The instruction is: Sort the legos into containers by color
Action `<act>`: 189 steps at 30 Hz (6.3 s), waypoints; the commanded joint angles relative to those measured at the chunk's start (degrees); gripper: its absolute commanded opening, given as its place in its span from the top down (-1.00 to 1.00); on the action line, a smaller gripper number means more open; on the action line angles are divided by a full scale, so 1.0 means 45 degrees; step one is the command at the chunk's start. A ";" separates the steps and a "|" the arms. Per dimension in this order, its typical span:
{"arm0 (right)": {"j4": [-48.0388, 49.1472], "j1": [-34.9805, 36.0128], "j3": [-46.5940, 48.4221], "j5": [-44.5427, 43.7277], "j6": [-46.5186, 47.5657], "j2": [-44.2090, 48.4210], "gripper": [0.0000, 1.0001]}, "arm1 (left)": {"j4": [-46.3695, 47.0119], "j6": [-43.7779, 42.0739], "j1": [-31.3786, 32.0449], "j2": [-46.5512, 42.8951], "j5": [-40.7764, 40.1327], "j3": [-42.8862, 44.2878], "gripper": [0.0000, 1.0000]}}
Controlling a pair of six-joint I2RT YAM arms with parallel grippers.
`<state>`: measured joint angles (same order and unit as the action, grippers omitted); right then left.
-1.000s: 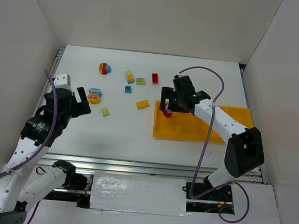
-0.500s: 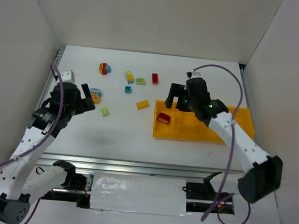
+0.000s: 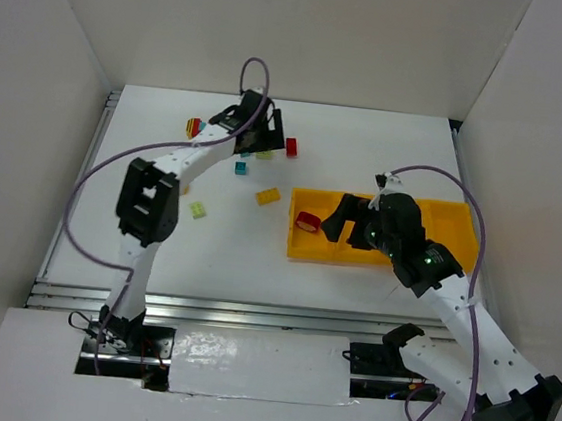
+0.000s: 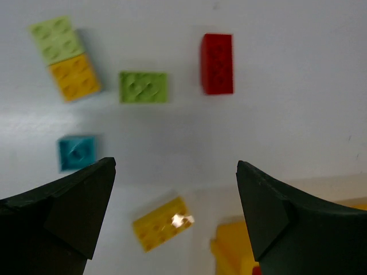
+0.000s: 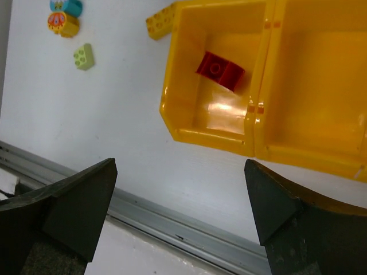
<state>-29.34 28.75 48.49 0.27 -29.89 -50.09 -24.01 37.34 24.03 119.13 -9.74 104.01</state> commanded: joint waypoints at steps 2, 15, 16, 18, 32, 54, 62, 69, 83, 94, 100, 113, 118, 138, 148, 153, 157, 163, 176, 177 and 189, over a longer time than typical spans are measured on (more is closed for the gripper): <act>-0.0002 0.0075 -0.0150 0.0641 -0.0077 0.0817 -0.99 | 0.0336 -0.0486 0.0577 0.3559 0.0543 0.4848 -0.99; -0.0587 0.0134 -0.0367 0.1990 0.0099 0.3667 -0.99 | 0.2642 -0.2263 0.1749 0.7333 -0.2815 0.8309 -0.93; -0.0647 0.0134 -0.0307 0.2029 0.0099 0.4017 -0.99 | 0.2428 -0.2244 0.1749 0.7606 -0.2933 0.8371 -0.91; -0.0725 0.0153 -0.0152 0.2184 0.0138 0.4273 -0.99 | 0.2367 -0.2108 0.1749 0.7725 -0.3206 0.8178 -0.91; -0.0295 0.0153 -0.0502 0.2615 0.0275 0.4137 -0.99 | 0.2306 -0.1912 0.1302 0.8000 -0.2819 0.8141 -0.81; -0.0589 0.0173 0.0026 0.2263 0.0411 0.4646 -0.99 | 0.1585 -0.1502 0.0793 0.8254 -0.0589 0.8201 0.47; -0.0433 0.0173 -0.0404 0.2303 0.0431 0.4431 -0.99 | 0.4317 -0.1833 0.1046 0.4020 -0.0940 0.3634 1.00; -0.0237 0.0154 -0.0639 0.1698 0.0451 0.3983 -0.99 | 0.4185 -0.2243 0.1202 -0.0006 -0.0786 0.2318 1.00; -0.1779 0.0173 0.0826 -0.0041 0.0100 0.4977 -1.00 | 0.1156 0.0158 0.5301 -0.3524 -0.2912 -0.2699 1.00; -0.2502 0.0154 0.0435 0.0096 -0.0194 0.5525 -0.99 | 0.1274 0.0433 0.6007 -0.2061 -0.2758 -0.2432 0.65; -0.2640 0.0154 0.0416 -0.0041 0.0040 0.5466 -0.99 | 0.0824 0.0374 0.6007 -0.1104 -0.2778 -0.1571 0.05; -0.2483 0.0173 0.0358 -0.0041 0.0158 0.5329 -0.99 | 0.0258 0.0627 0.6007 -0.1472 -0.3752 -0.1432 -0.46; -0.2347 0.0173 0.0240 0.0056 0.0177 0.5368 -0.99 | -0.0053 0.0920 0.5542 -0.3502 -0.5489 -0.2447 -0.68; -0.0628 0.0173 -0.1264 0.2634 0.0275 0.4745 -0.99 | 0.3028 -0.5147 -0.2446 -0.0638 -0.2920 -0.0850 -0.99; -0.0354 0.0173 -0.1479 0.3045 0.0548 0.4373 -0.99 | 0.3362 -0.5916 -0.4226 0.2354 0.0307 0.1497 -0.99; -0.0588 0.0173 -0.1246 0.3317 0.0684 0.4099 -0.99 | 0.2857 -0.6344 -0.4305 0.3834 0.0795 0.2978 -0.99; -0.0978 0.0154 -0.0874 0.3631 0.0822 0.4235 -0.99 | 0.2211 -0.6384 -0.4422 0.4754 0.0290 0.3878 -0.99; -0.1038 0.0173 -0.0600 0.3570 0.0900 0.4159 -0.99 | 0.1879 -0.5877 -0.4949 0.5205 0.0231 0.4172 -0.99; -0.0647 0.0193 -0.0580 0.3729 0.1037 0.3552 -0.99 | 0.0727 -0.5798 -0.5126 0.6514 0.0523 0.5674 -0.92; -0.0628 0.0193 -0.0561 0.3728 0.0998 0.3494 -0.99 | 0.0687 -0.5818 -0.5126 0.6573 0.0639 0.5754 -0.77; 0.0211 0.0173 -0.0854 0.2659 0.0238 0.3024 -0.99 | 0.1857 -0.4843 -0.5087 0.2035 0.2044 0.2967 1.00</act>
<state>-32.86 29.12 43.53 15.73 -26.72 -36.29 -19.33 12.49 0.91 141.14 -4.93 120.16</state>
